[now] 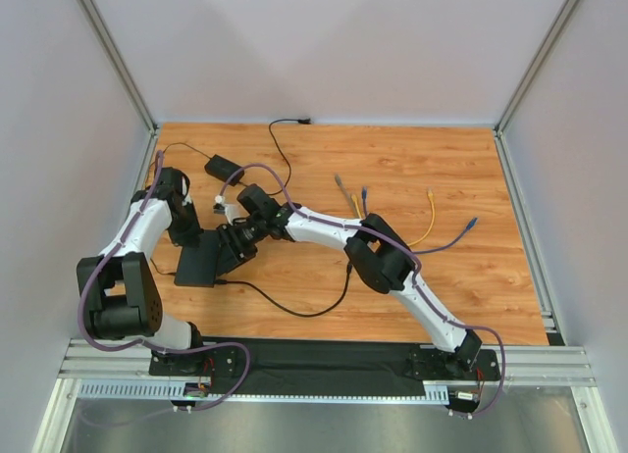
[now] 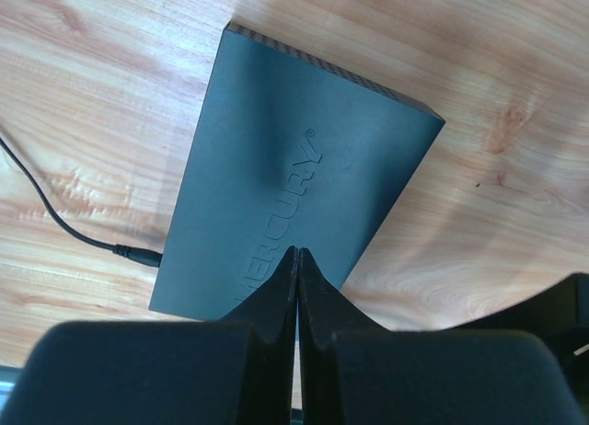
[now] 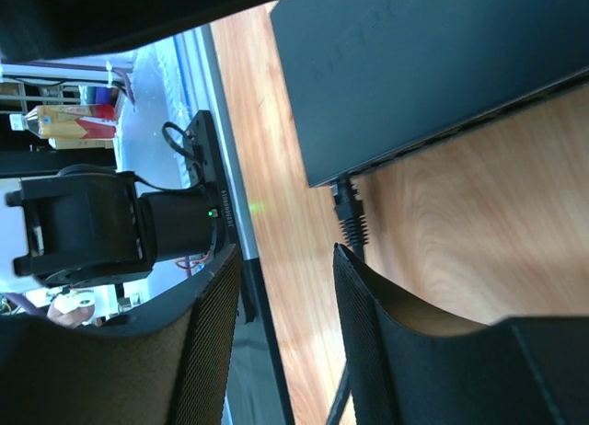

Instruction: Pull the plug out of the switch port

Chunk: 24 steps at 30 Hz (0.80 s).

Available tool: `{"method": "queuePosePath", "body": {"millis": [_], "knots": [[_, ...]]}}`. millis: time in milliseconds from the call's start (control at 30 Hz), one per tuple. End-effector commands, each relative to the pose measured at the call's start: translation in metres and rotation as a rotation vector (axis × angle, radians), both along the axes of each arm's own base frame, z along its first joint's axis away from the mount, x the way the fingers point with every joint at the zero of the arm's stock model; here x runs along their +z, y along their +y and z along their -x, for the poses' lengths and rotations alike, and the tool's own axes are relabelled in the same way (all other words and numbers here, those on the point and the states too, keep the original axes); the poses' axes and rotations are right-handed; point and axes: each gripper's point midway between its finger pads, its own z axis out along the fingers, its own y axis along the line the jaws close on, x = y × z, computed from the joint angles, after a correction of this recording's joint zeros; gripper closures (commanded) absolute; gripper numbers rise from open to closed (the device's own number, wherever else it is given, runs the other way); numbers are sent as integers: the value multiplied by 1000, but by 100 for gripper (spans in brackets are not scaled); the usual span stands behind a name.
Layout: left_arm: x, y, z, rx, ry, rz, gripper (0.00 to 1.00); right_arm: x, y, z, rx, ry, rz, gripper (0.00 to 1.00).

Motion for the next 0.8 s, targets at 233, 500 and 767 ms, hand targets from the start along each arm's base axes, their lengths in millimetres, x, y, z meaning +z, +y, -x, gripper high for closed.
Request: {"method": "queuePosePath", "body": {"millis": [233, 500, 767], "knots": [[-1, -4, -3, -16, -10, 19, 100, -27, 9, -10, -51, -14, 48, 58], [-8, -2, 3, -2, 25, 11, 100, -32, 19, -3, -44, -2, 48, 59], [-28, 3, 10, 32, 94, -13, 100, -33, 23, -1, -72, 4, 45, 60]]}}
